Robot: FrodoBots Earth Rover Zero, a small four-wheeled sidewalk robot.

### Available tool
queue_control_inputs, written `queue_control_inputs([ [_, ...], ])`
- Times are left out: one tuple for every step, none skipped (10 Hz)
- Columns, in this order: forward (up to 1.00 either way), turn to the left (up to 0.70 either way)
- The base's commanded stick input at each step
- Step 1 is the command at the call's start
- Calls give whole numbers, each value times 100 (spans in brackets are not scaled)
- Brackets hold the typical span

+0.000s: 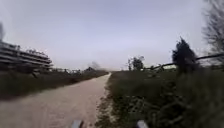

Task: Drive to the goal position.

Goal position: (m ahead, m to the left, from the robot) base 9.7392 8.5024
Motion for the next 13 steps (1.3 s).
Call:
queue_control_inputs([
  [68, 0],
  [68, 0],
  [68, 0],
  [68, 0],
  [68, 0],
  [68, 0],
  [68, 0],
  [67, 0],
  [67, 0],
  [67, 0],
  [67, 0],
  [67, 0],
  [67, 30],
])
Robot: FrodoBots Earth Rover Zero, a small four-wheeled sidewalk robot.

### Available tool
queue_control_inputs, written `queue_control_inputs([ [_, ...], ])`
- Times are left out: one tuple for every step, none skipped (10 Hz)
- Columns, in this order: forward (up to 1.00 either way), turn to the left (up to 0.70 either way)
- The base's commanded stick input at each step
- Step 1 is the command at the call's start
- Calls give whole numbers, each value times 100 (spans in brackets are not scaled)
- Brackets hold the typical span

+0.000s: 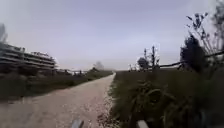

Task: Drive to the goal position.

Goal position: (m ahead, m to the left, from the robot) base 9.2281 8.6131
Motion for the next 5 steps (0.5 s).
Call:
queue_control_inputs([
  [67, 33],
  [67, 2],
  [67, 0],
  [67, 0],
  [67, 0],
])
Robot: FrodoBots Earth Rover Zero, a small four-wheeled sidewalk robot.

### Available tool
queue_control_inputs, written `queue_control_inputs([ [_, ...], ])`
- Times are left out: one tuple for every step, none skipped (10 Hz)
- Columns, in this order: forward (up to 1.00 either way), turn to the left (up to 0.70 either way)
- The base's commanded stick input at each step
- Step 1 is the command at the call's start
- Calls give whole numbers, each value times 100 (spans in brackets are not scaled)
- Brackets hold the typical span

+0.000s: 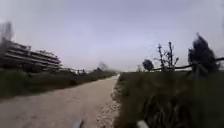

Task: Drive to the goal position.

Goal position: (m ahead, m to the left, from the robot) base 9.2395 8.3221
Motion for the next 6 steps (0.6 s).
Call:
queue_control_inputs([
  [67, 0],
  [67, 0],
  [67, 0],
  [67, 0],
  [67, 0],
  [67, 0],
])
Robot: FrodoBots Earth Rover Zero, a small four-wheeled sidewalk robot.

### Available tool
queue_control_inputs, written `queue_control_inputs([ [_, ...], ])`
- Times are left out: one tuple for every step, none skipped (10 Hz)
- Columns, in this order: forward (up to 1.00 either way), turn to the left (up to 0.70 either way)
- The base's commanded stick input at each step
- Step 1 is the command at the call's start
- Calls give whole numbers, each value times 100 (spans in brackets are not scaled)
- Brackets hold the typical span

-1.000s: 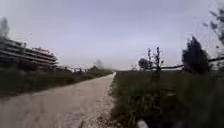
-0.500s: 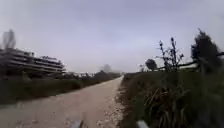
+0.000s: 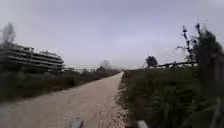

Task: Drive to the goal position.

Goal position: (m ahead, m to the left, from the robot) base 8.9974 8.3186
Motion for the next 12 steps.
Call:
queue_control_inputs([
  [67, 0],
  [67, 0],
  [68, 0],
  [70, 0],
  [70, 0],
  [70, 0],
  [70, 0],
  [70, 0],
  [70, 0],
  [70, 0],
  [70, 0],
  [69, 0],
])
